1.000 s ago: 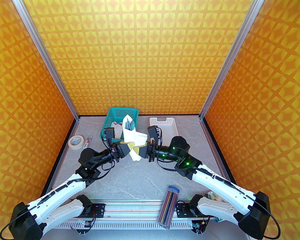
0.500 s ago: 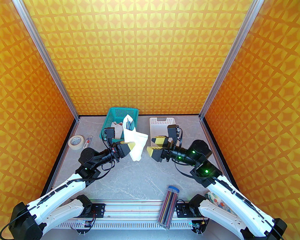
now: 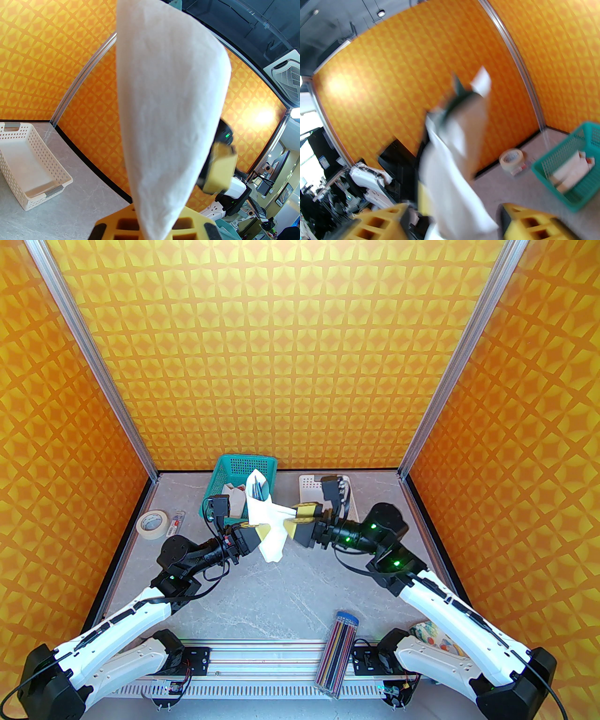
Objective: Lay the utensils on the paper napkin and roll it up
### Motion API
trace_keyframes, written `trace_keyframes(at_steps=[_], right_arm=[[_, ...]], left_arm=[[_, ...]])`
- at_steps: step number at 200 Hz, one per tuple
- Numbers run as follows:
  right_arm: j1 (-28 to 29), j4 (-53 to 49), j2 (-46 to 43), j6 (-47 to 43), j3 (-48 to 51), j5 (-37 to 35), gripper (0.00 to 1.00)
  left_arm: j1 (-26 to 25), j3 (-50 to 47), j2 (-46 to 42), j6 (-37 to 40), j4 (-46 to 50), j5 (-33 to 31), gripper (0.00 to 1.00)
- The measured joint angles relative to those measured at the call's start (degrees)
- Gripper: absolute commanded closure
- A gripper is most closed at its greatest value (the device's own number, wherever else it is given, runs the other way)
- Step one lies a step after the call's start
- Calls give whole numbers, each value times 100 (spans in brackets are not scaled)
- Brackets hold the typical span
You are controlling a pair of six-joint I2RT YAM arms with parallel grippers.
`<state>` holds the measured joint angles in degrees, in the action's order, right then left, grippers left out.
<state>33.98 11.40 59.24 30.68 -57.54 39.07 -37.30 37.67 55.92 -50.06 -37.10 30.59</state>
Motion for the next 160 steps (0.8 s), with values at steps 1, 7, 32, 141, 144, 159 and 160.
trace_keyframes(at_steps=[1, 7, 32, 141, 144, 159, 160], right_arm=[[0, 2, 2, -20, -9, -2, 69], [2, 0, 11, -39, -61, 0, 74], [0, -131, 17, -168, -105, -11, 93], [-219, -1080, 348, -896, -627, -168, 100], [-225, -1075, 369, -896, -627, -155, 100], [-258, -1071, 470, -894, -632, -105, 100], [-260, -1071, 479, -894, -632, -103, 100]], left_arm=[[0, 0, 0, 2, 0, 0, 100], [0, 0, 0, 2, 0, 0, 100], [0, 0, -9, 2, 4, 0, 100], [0, 0, -90, 20, 4, 26, 100], [0, 0, -90, 22, 9, 26, 100], [0, 0, -90, 22, 24, 28, 100], [0, 0, -90, 22, 24, 26, 100]])
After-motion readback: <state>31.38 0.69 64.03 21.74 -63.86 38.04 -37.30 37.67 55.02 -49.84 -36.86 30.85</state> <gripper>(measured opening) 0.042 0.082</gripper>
